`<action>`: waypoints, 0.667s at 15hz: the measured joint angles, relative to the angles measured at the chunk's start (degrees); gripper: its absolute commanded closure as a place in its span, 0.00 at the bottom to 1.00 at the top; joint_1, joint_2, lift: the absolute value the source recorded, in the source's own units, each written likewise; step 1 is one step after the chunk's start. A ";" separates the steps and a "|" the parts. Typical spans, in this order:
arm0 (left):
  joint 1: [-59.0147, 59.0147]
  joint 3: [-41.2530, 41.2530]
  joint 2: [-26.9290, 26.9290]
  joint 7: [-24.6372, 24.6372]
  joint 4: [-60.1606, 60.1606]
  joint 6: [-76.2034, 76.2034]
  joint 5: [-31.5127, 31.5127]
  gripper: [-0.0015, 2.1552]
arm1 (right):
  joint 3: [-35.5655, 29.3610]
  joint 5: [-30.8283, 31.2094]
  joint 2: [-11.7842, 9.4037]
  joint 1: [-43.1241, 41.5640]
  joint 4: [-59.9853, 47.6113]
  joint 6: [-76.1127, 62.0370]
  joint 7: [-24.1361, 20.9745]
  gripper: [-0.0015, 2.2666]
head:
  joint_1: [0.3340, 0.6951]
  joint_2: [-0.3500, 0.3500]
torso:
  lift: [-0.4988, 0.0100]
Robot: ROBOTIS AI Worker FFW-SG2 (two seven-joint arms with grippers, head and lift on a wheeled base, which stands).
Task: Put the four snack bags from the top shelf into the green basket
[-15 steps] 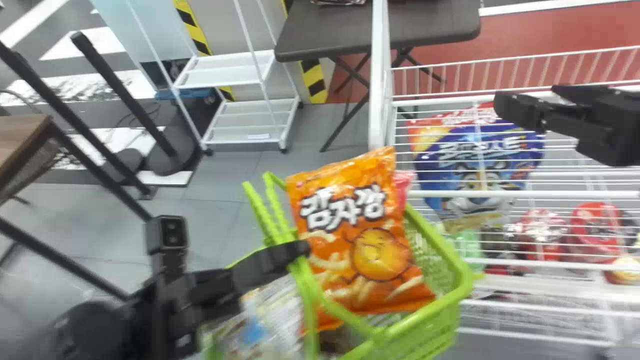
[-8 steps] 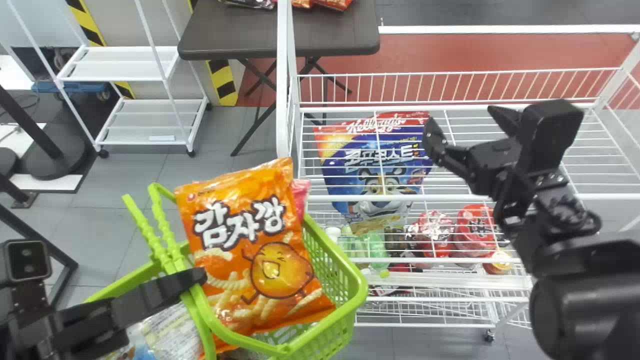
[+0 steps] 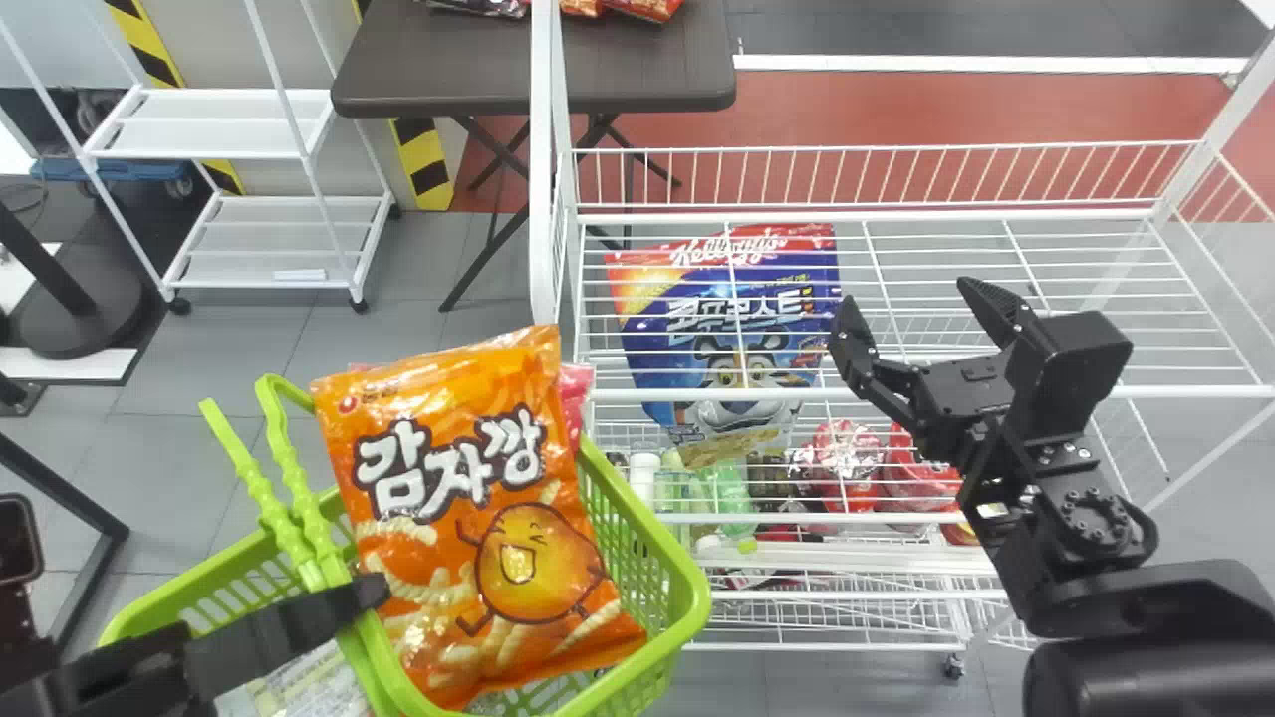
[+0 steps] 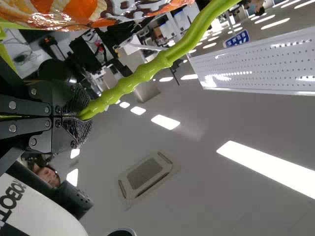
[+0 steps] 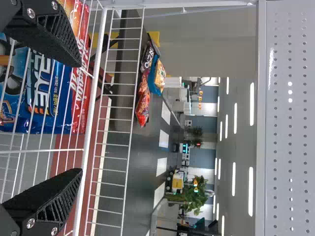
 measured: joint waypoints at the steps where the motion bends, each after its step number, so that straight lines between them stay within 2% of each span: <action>1: 0.45 0.00 0.00 0.00 -0.46 -0.15 0.00 1.00 | -0.12 -0.15 0.00 0.32 0.01 -0.51 -0.05 0.02 | 1.00 0.51 | 0.97; 10: 4.44 0.08 0.00 0.00 -4.07 -1.46 0.06 1.00 | -1.14 -0.72 0.26 6.00 -3.94 -1.35 -1.33 0.02 | 1.00 0.46 | 0.97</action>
